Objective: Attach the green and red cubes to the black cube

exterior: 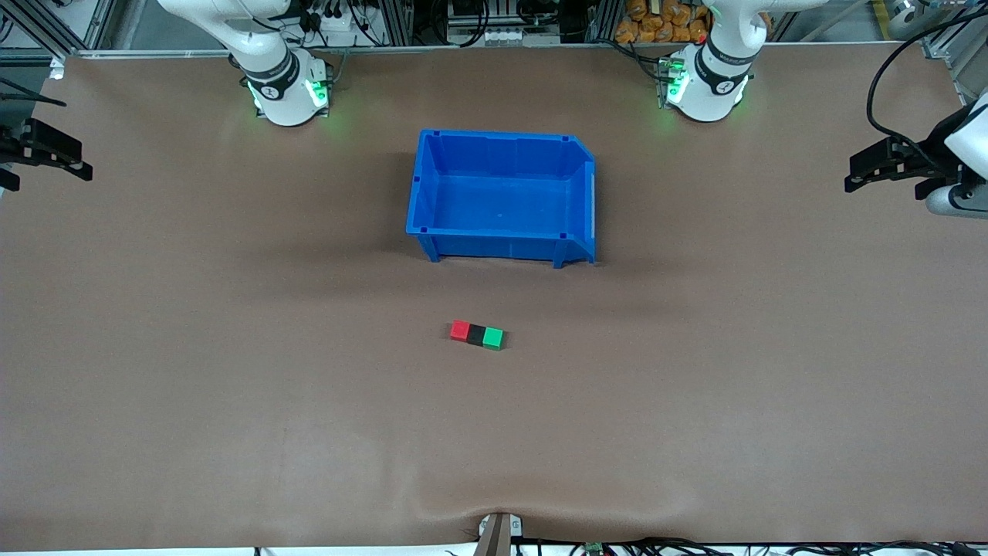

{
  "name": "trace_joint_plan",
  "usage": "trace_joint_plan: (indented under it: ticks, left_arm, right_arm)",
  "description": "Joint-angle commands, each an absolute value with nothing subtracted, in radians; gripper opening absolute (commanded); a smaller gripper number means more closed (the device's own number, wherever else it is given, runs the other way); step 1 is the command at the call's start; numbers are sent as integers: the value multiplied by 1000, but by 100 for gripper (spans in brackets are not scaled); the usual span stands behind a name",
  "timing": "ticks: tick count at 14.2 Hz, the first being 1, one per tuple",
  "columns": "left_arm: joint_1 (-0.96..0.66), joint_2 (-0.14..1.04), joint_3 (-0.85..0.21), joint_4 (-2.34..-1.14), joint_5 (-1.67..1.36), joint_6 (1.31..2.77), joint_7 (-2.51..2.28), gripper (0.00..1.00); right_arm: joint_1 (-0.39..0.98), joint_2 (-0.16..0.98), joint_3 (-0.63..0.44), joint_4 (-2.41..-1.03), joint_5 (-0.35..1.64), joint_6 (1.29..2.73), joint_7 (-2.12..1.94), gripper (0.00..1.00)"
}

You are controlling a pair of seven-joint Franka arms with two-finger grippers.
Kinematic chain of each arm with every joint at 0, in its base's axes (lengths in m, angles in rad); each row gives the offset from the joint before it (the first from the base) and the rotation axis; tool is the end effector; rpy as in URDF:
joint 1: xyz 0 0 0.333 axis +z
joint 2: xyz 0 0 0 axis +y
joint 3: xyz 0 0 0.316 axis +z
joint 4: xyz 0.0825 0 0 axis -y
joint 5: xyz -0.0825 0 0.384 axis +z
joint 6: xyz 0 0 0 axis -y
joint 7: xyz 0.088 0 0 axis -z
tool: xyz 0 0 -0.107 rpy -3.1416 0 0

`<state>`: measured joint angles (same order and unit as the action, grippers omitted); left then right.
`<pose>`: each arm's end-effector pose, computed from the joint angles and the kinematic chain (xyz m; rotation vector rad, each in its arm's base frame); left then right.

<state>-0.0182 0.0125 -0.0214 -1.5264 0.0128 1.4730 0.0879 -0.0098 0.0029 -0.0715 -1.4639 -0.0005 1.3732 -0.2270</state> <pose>0.5480 -0.0202 0.6301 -3.1227 0.1981 0.1036 0.5326 -0.0434 0.6559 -3.1163 -0.2273 0.1448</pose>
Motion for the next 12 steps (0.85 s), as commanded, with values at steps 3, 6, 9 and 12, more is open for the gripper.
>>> trace_joint_plan:
  ticks: [3, 6, 9, 12]
  left_arm:
    - [-11, -2, -31, -1532, 32, 1488, 107, 100]
    - [-12, -2, -32, -1534, 32, 1497, 107, 100]
    - [-15, 0, -32, -1534, 32, 1502, 106, 100]
    - [-18, 0, -34, -1534, 49, 1506, 103, 100]
  right_arm:
    - [-12, -6, -74, -1466, 20, 1364, -215, 100]
    - [-11, -5, -74, -1466, 20, 1365, -215, 100]
    - [-8, -5, -74, -1466, 21, 1365, -215, 100]
    - [-11, -5, -74, -1466, 20, 1362, -215, 100]
